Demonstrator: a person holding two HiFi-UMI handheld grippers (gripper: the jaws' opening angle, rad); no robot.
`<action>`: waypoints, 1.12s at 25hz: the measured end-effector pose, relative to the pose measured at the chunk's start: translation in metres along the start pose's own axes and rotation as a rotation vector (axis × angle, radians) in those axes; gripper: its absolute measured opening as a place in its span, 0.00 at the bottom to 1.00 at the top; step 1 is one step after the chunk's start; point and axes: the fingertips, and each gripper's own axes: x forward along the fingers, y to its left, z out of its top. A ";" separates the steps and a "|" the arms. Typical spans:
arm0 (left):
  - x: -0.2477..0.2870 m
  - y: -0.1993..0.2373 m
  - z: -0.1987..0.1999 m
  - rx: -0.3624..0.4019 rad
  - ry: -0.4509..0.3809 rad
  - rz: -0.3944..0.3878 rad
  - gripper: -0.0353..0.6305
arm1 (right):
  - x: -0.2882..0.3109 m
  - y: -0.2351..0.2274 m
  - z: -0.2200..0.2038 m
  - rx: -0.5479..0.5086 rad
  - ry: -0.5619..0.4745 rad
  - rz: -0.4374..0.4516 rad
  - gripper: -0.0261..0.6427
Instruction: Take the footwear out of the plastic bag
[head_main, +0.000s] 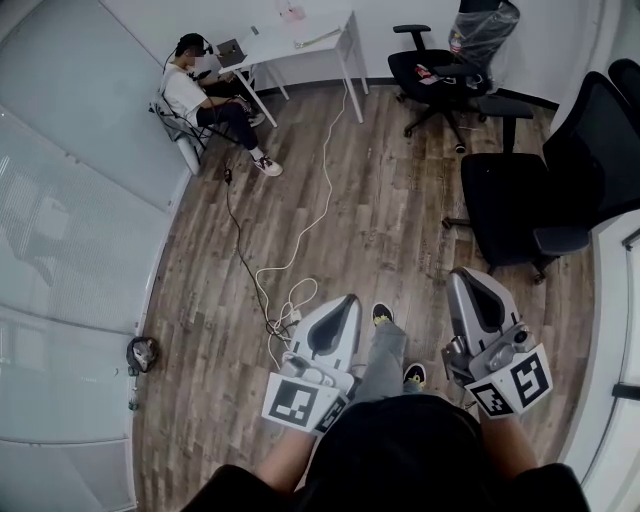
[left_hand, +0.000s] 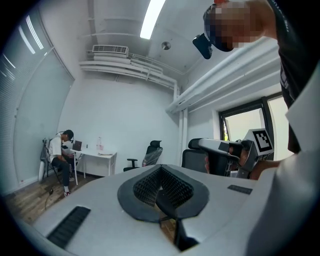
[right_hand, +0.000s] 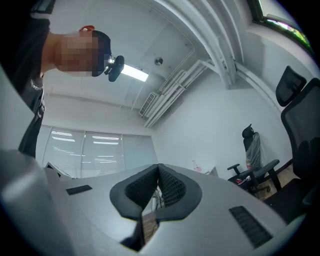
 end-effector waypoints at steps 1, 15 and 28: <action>0.009 0.006 -0.001 -0.004 0.002 -0.004 0.09 | 0.010 -0.006 -0.003 -0.006 0.006 -0.001 0.07; 0.149 0.181 0.043 0.004 -0.075 0.041 0.09 | 0.234 -0.074 -0.053 -0.054 0.100 0.040 0.07; 0.230 0.290 0.042 -0.020 -0.043 0.041 0.09 | 0.359 -0.123 -0.086 -0.014 0.104 0.003 0.07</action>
